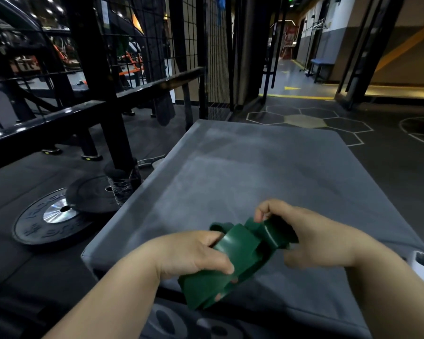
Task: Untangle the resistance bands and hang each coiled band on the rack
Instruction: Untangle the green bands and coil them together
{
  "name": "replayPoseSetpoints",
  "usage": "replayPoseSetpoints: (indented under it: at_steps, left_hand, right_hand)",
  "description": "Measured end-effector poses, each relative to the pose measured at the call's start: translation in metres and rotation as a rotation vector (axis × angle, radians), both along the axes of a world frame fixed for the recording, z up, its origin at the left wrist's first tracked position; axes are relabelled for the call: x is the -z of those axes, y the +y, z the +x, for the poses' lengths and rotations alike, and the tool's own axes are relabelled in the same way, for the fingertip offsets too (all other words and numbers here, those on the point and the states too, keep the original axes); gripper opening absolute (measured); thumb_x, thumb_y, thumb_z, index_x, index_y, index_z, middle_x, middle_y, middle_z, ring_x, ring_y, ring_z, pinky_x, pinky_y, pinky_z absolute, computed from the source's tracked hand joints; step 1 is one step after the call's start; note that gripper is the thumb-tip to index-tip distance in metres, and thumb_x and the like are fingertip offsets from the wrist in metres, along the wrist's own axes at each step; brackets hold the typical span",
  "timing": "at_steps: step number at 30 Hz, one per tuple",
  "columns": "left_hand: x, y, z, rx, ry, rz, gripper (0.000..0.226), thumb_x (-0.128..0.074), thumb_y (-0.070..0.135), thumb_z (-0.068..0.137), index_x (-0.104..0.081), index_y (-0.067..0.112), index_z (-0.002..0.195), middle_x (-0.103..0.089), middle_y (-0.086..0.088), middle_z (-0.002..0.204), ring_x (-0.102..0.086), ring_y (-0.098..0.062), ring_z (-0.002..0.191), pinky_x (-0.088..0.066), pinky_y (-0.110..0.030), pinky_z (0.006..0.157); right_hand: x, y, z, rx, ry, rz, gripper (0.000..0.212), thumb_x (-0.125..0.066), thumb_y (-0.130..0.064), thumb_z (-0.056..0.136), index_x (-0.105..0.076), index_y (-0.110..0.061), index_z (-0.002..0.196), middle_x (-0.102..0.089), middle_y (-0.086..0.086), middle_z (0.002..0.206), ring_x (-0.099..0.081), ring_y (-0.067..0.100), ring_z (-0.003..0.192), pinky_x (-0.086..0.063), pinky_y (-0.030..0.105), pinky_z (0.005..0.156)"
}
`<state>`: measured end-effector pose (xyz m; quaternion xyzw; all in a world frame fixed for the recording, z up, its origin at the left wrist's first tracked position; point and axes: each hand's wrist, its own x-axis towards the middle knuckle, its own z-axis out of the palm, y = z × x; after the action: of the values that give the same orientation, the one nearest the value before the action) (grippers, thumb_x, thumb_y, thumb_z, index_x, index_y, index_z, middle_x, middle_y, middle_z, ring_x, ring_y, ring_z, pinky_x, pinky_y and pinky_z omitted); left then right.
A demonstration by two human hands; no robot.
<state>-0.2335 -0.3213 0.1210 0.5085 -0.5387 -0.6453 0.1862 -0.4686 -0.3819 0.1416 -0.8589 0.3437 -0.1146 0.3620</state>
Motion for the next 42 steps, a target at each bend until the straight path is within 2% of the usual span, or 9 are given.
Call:
replayPoseSetpoints:
  at_steps: [5, 10, 13, 17, 21, 28, 34, 38, 42]
  left_hand:
    - [0.000, 0.000, -0.004, 0.074, -0.020, -0.019, 0.027, -0.061, 0.011, 0.081, -0.062, 0.007, 0.108, -0.072, -0.015, 0.105, -0.066, -0.021, 0.067, -0.055, -0.026, 0.059]
    - [-0.009, 0.003, 0.005, 0.155, -0.101, -0.039, 0.026, -0.056, 0.000, 0.086, -0.058, 0.004, 0.112, -0.074, -0.010, 0.091, -0.061, -0.020, 0.060, -0.051, -0.023, 0.053]
    - [-0.011, 0.004, 0.004, 0.261, -0.268, -0.032, 0.029, -0.064, 0.008, 0.081, -0.061, 0.007, 0.110, -0.075, -0.007, 0.094, -0.065, -0.024, 0.071, -0.054, -0.033, 0.068]
    - [0.014, 0.000, -0.032, 0.167, -0.641, -0.221, 0.034, -0.067, 0.032, 0.078, -0.060, 0.022, 0.110, -0.068, 0.002, 0.103, -0.064, -0.017, 0.090, -0.052, -0.028, 0.077]
    - [0.041, -0.001, -0.051, -0.240, -0.406, -0.218, 0.040, -0.065, 0.040, 0.058, -0.064, 0.027, 0.095, -0.071, 0.002, 0.098, -0.065, -0.016, 0.093, -0.054, -0.035, 0.088]
    - [0.024, -0.001, -0.063, -0.644, 0.450, -0.157, 0.047, -0.045, -0.018, 0.084, -0.074, 0.020, 0.090, -0.076, -0.008, 0.087, -0.071, -0.023, 0.085, -0.057, -0.034, 0.076]
    - [0.009, 0.007, -0.062, -0.545, 0.919, -0.012, 0.036, -0.046, 0.020, 0.078, -0.079, 0.008, 0.085, -0.072, -0.017, 0.097, -0.071, -0.027, 0.087, -0.057, -0.035, 0.075]
    - [0.004, 0.005, -0.056, -0.632, 0.921, 0.010, 0.062, -0.044, 0.051, 0.085, -0.072, 0.002, 0.109, -0.070, -0.018, 0.112, -0.068, -0.026, 0.105, -0.053, -0.035, 0.086]
    - [0.004, -0.002, -0.052, -0.824, 0.786, -0.077, 0.042, -0.061, 0.036, 0.080, -0.071, 0.003, 0.104, -0.072, -0.017, 0.103, -0.070, -0.025, 0.089, -0.055, -0.035, 0.073]
  right_hand:
    - [0.006, -0.005, -0.004, 0.000, -0.074, 0.069, 0.050, -0.059, -0.008, 0.074, -0.058, -0.031, 0.118, -0.065, 0.002, 0.103, -0.063, 0.026, 0.089, -0.052, 0.046, 0.078]
    - [0.001, -0.009, -0.016, 0.022, -0.113, 0.325, 0.045, -0.063, 0.005, 0.077, -0.062, -0.016, 0.116, -0.066, 0.015, 0.103, -0.063, 0.020, 0.085, -0.053, 0.032, 0.073]
    - [0.002, -0.006, -0.009, 0.111, 0.163, -0.027, 0.044, -0.077, -0.013, 0.078, -0.059, -0.039, 0.107, -0.065, -0.011, 0.102, -0.062, 0.003, 0.089, -0.051, 0.022, 0.078]
    - [0.017, 0.016, 0.025, 0.122, 0.266, -0.518, 0.043, -0.069, -0.017, 0.071, -0.054, -0.037, 0.107, -0.061, -0.012, 0.098, -0.058, 0.013, 0.092, -0.043, 0.028, 0.072]
    - [0.030, 0.023, 0.037, 0.137, 0.205, -0.793, 0.042, -0.061, -0.011, 0.052, -0.058, -0.026, 0.092, -0.059, -0.005, 0.073, -0.059, 0.024, 0.070, -0.043, 0.032, 0.060]
    - [0.023, 0.034, 0.046, 0.157, 0.125, -0.844, 0.068, -0.068, -0.012, 0.056, -0.061, -0.030, 0.121, -0.069, -0.013, 0.107, -0.064, 0.013, 0.089, -0.050, 0.027, 0.082]
    - [0.013, 0.040, 0.052, 0.204, 0.048, -0.973, 0.061, -0.041, -0.016, 0.069, -0.067, -0.018, 0.125, -0.073, -0.009, 0.098, -0.065, 0.020, 0.085, -0.038, 0.027, 0.082]
    - [0.025, 0.050, 0.058, 0.250, 0.037, -0.909, 0.083, -0.044, -0.008, 0.065, -0.038, -0.006, 0.148, -0.072, -0.006, 0.096, -0.064, 0.019, 0.098, -0.043, 0.026, 0.090]
    - [0.023, 0.060, 0.065, 0.363, -0.107, -0.456, 0.103, -0.046, -0.003, 0.078, 0.019, -0.035, 0.152, -0.055, -0.019, 0.131, -0.056, -0.004, 0.114, -0.044, 0.010, 0.094]
